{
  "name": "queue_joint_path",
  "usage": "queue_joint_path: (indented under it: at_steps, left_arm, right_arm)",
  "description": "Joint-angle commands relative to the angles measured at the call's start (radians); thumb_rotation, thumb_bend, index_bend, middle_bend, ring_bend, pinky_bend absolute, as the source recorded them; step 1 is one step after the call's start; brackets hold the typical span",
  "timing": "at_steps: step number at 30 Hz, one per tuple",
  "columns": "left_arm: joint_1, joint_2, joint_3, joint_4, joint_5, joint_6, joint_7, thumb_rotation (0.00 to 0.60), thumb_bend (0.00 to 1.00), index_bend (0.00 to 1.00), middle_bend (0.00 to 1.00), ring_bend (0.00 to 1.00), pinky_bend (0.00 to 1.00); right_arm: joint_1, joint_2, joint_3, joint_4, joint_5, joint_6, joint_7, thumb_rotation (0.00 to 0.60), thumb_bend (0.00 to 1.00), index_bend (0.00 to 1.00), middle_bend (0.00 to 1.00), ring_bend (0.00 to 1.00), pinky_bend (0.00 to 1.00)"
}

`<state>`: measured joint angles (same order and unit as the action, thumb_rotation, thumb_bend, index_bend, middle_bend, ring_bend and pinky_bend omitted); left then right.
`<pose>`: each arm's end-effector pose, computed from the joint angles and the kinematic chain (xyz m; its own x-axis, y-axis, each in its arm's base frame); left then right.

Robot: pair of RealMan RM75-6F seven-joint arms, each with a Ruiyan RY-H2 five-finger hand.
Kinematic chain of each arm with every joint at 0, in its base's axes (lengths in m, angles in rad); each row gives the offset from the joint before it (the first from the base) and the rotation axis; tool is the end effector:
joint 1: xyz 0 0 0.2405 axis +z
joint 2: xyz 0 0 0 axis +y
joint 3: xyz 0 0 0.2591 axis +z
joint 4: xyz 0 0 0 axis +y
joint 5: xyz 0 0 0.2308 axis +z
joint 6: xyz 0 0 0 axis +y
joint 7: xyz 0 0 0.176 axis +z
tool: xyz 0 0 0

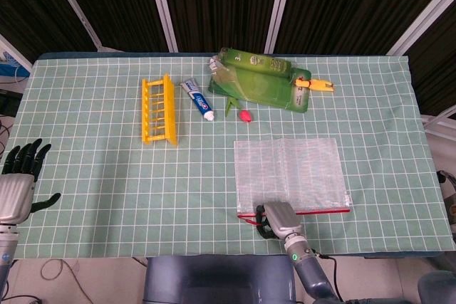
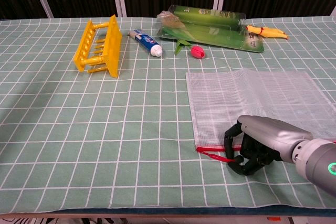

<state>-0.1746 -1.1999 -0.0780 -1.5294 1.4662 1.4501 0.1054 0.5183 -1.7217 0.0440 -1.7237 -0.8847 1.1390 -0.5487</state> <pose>-0.3151 0.2514 0.1242 0.4845 -0.0315 0.8742 0.8728 -0.0501 -0.4855 -0.1600 -0.2495 -0.1136 0.2252 -0.5292 0.8181 -0.9742 -0.1106 0.1967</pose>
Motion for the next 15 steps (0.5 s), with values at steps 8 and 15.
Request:
queue_joint_path:
  at_steps: [8,15]
  left_arm:
    - [0.0,0.001,0.001,-0.001,0.001,0.0,-0.003,0.6,0.01,0.0,0.0,0.0,0.0]
    - [-0.001,0.004,0.002,-0.004,0.0,-0.004,-0.003,0.6,0.0,0.0,0.0,0.0,0.0]
  right_arm:
    - [0.0,0.015,0.013,-0.03,-0.02,0.018,-0.006,0.6,0.64,0.6,1.0,1.0,1.0]
    - [0.003,0.033,0.028,-0.061,-0.03,0.03,-0.012,0.6,0.67,0.63,1.0,1.0,1.0]
